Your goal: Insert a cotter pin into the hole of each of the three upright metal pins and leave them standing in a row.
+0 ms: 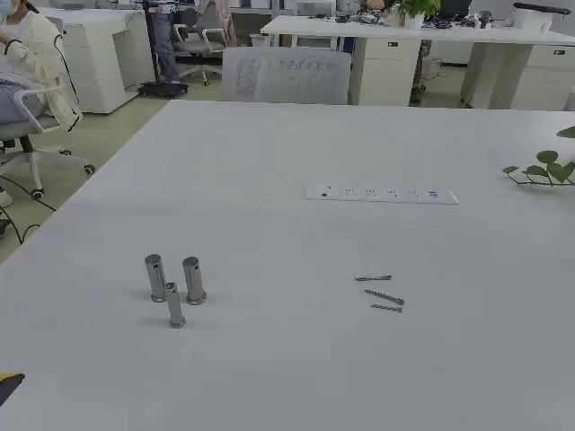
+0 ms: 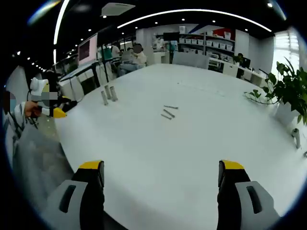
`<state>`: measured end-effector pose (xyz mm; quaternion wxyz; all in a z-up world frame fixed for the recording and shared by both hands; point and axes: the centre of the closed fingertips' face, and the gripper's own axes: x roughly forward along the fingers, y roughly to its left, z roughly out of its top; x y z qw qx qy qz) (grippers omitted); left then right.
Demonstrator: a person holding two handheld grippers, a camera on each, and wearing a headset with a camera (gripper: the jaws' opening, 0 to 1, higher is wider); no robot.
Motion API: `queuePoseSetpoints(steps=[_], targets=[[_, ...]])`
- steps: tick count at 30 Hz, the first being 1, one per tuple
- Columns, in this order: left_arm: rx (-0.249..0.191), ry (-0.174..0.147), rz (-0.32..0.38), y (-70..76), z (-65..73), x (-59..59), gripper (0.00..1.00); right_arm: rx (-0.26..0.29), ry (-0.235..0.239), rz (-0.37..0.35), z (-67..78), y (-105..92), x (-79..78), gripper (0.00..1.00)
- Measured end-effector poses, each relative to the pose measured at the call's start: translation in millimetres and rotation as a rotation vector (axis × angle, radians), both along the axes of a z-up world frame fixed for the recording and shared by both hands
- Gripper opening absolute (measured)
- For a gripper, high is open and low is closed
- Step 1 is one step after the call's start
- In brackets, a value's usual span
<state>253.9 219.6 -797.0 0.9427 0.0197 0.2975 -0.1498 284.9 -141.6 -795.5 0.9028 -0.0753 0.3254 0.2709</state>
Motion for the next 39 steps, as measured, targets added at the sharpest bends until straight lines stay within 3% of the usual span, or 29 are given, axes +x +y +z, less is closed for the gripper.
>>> queuePoseSetpoints(steps=[16,37,39], targets=[[-0.007,0.018,-0.004,-3.5,-3.4,0.0,0.98,0.006,0.004,-0.014,0.0,-0.6,-1.2,1.00],[-0.012,0.019,-0.003,-3.3,-4.6,-2.4,0.97,-0.022,0.007,0.019,5.1,3.7,0.5,1.00],[-0.005,0.005,-0.014,-3.1,-2.4,-0.4,0.95,-0.023,0.006,0.018,5.5,3.5,1.3,1.00]])
